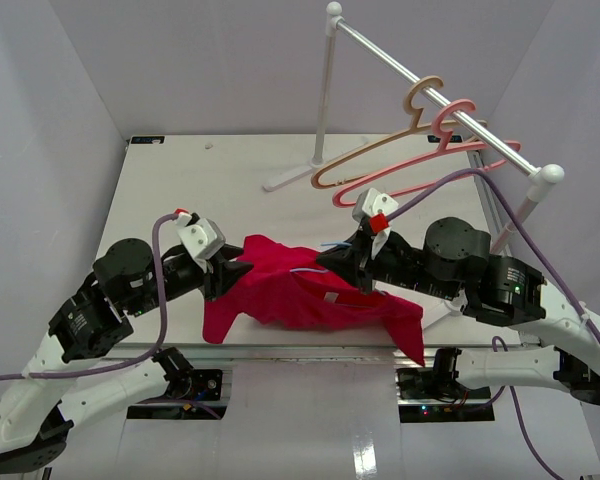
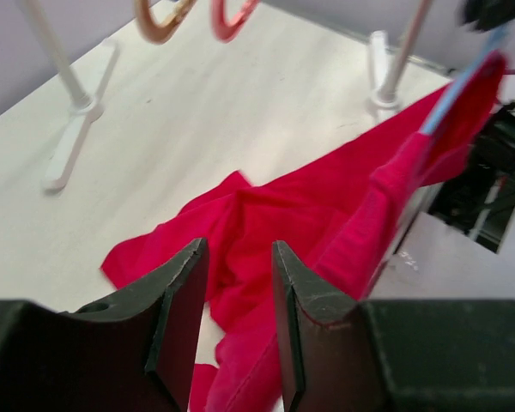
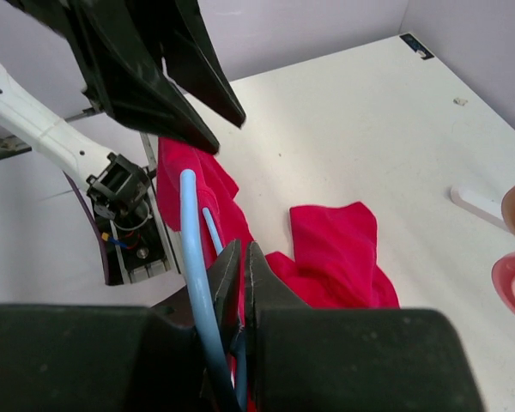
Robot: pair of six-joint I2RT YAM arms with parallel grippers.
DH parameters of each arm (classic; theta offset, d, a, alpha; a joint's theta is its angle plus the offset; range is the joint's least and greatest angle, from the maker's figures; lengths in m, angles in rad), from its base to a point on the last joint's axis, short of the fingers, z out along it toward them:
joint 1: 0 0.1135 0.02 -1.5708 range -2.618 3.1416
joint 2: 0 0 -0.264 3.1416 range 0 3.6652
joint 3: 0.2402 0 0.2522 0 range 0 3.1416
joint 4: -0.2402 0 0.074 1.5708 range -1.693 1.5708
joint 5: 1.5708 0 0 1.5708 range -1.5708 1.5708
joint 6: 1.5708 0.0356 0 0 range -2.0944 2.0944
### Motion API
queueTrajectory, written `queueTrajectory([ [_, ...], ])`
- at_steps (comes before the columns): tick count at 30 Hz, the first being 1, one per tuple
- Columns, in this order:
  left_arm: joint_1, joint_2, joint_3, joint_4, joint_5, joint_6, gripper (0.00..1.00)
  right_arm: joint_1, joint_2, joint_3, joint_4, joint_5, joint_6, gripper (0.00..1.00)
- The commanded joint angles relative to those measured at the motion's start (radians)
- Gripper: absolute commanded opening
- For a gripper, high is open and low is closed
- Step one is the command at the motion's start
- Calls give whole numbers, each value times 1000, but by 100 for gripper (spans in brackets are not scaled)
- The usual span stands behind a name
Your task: Place the t-shirt on the hanger
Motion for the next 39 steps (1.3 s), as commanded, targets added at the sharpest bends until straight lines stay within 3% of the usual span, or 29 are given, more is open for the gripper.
queueTrajectory([
  [1,4,33,17,-53,-219,26,47,0,56,166,-64,7,-14,8],
  [4,4,28,9,-86,-300,27,46,0,93,251,-118,46,-14,8],
  [14,2,-51,94,-173,-323,11,44,0,80,283,-151,146,-58,8],
  [23,4,-140,57,-184,-66,-29,50,1,49,295,-148,185,-58,8],
  [33,4,-91,-116,-50,-83,-69,50,1,26,274,-104,173,-49,8],
  [35,4,-76,-146,-25,-122,-69,40,0,24,271,-97,173,-47,8],
  [38,4,-57,-161,-20,-200,-74,0,1,26,272,-99,170,-53,8],
  [39,4,-57,-164,-23,-237,-79,0,1,27,273,-100,176,-55,8],
])
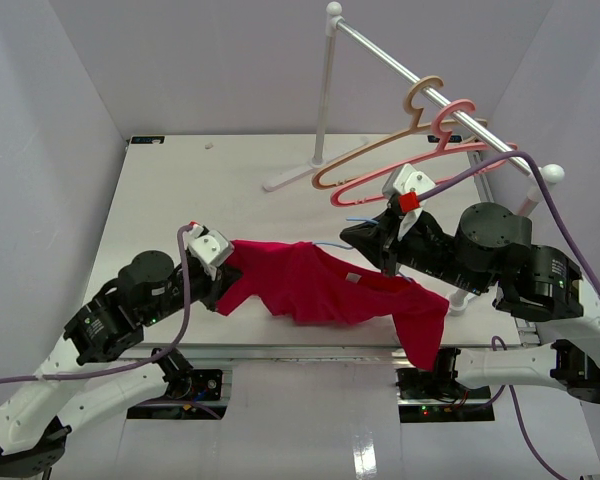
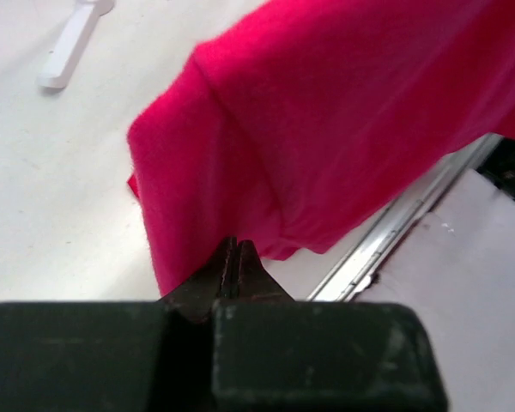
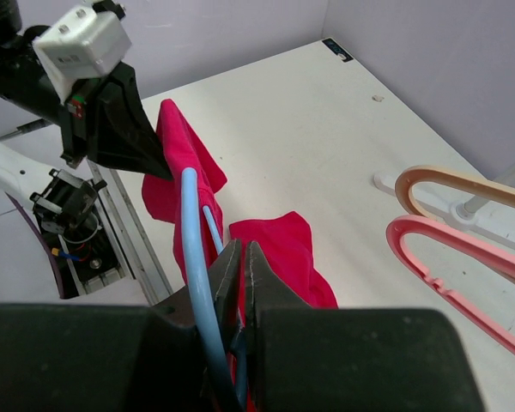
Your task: Place the t-shirt on the hanger
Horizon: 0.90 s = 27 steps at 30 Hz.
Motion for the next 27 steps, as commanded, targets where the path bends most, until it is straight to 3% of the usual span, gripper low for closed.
queueTrajectory([
  [1,2,4,-11,46,-168,-38,0,2,-16,35,93,22,-9,8],
  [7,2,-19,-2,34,-454,-93,0,0,2,63,71,58,-23,8],
  [11,2,-25,28,52,-558,-81,0,2,24,90,51,94,-31,8],
  [15,2,9,57,63,-567,-57,0,2,38,104,51,92,-34,8],
  [18,2,24,58,71,-475,-47,0,2,45,117,49,92,-34,8],
  [20,2,24,57,66,-319,-21,20,2,45,119,51,91,-32,8],
  [21,2,19,55,65,-308,-17,21,2,44,117,51,89,-32,8],
  [22,2,8,49,66,-219,-15,49,0,45,116,51,88,-34,8],
  [24,2,0,44,52,-95,-2,68,0,45,118,48,85,-32,8],
  [27,2,-7,54,27,-52,1,69,2,41,116,45,86,-34,8],
])
